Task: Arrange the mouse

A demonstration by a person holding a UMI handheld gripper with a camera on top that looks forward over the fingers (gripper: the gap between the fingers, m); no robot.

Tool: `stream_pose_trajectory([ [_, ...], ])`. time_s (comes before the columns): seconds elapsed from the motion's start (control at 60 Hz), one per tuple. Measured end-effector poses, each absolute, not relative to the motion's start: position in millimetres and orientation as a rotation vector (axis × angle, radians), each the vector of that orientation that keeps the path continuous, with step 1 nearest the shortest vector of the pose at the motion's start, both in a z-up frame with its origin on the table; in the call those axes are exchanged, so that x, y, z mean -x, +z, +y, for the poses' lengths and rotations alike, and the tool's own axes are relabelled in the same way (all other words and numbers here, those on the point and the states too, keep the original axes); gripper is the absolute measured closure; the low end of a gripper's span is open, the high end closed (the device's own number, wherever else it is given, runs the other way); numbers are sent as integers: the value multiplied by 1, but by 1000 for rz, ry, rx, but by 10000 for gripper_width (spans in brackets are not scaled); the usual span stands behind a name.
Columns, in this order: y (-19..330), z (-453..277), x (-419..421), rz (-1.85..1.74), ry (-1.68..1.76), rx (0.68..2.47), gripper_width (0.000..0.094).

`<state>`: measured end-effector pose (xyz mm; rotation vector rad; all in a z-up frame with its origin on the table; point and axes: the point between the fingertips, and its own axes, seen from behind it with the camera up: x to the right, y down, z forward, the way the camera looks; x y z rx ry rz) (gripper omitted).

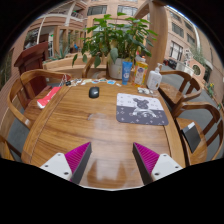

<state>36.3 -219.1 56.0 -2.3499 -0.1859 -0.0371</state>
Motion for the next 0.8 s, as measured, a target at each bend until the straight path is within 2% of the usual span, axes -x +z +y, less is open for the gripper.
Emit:
stream_pose_trajectory([
  [0.267, 36, -66, 72, -199, 105, 2222, 82],
  [0.567, -14, 77, 94, -212, 27, 2253, 82],
  [0.683, -14, 109, 100, -181, 70, 2241, 218],
  [0.733, -15, 114, 102, -177, 77, 2238, 328],
  [0.767, -15, 118, 100, -171, 67, 2232, 456],
  [0.8, -14, 120, 100, -161, 65, 2225, 482],
])
